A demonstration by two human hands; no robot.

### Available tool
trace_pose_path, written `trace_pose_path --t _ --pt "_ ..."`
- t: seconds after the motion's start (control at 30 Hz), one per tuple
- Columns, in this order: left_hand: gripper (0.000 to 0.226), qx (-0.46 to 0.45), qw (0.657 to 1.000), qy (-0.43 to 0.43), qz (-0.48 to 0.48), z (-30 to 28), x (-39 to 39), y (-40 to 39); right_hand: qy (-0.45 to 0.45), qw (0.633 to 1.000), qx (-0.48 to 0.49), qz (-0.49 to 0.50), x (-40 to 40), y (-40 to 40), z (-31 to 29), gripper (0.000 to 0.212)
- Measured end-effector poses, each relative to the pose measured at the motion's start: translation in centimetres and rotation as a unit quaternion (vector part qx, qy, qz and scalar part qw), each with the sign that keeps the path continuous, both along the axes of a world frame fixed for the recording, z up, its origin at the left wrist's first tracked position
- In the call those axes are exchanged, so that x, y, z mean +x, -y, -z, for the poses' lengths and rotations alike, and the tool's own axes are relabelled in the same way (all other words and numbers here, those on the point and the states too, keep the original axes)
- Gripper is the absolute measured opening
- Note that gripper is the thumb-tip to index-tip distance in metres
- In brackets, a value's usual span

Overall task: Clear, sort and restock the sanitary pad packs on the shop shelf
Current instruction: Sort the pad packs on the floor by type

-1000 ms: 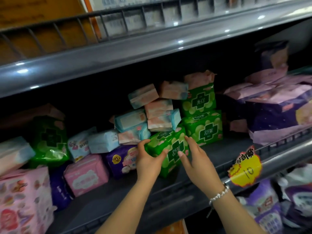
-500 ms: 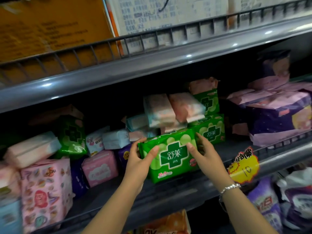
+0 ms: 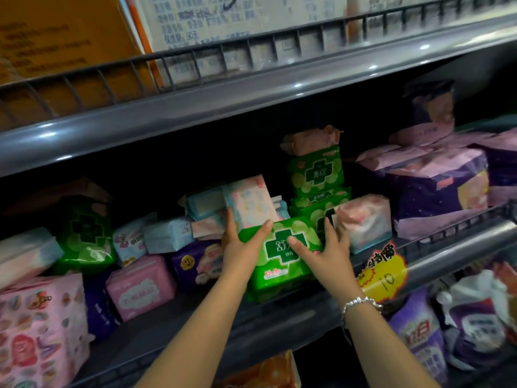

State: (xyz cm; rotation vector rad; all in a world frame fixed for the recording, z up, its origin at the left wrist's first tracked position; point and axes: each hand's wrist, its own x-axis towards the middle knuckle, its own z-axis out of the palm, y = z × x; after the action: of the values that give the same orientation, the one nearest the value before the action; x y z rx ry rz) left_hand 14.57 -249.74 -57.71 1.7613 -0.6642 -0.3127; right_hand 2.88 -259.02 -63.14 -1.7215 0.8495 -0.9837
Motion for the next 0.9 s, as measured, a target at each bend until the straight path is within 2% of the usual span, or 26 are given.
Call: trace_pose_path --t 0.1,0.2,0.3,0.5,0.7,0.8,0.9 --pt "0.078 -0.023 0.998 -0.055 -0.036 -0.8 -0.9 -0.6 -0.012 1.000 0.004 -0.017 -0.1 0.2 -0.1 0.099" --pt "0.072 -0.048 0.990 -0.117 -0.059 -0.3 0.4 0.3 -0.023 0.999 0.013 -0.034 -0.1 0.3 -0.3 0.079" --pt "0.070 -0.081 0.982 -0.155 -0.067 0.4 1.1 0.8 0.000 0.999 0.018 -0.040 0.1 0.4 0.1 0.095" --pt "0.044 -0.115 0.963 -0.242 -0.024 -0.1 1.1 1.4 0.063 0.993 0.050 -0.091 -1.3 0.6 -0.6 0.073" --pt "0.039 -0.194 0.950 -0.245 0.007 -0.5 0.3 0.7 0.142 0.971 0.115 -0.157 -2.2 0.7 -1.4 0.083" --pt "0.045 -0.222 0.950 -0.219 -0.010 -1.1 -0.1 -1.0 0.193 0.960 0.126 -0.158 -2.6 -0.2 -1.9 0.073" --pt "0.051 -0.265 0.940 -0.213 -0.020 -1.7 0.0 -3.9 0.228 0.949 0.132 -0.171 -3.5 -1.9 -2.6 0.073"
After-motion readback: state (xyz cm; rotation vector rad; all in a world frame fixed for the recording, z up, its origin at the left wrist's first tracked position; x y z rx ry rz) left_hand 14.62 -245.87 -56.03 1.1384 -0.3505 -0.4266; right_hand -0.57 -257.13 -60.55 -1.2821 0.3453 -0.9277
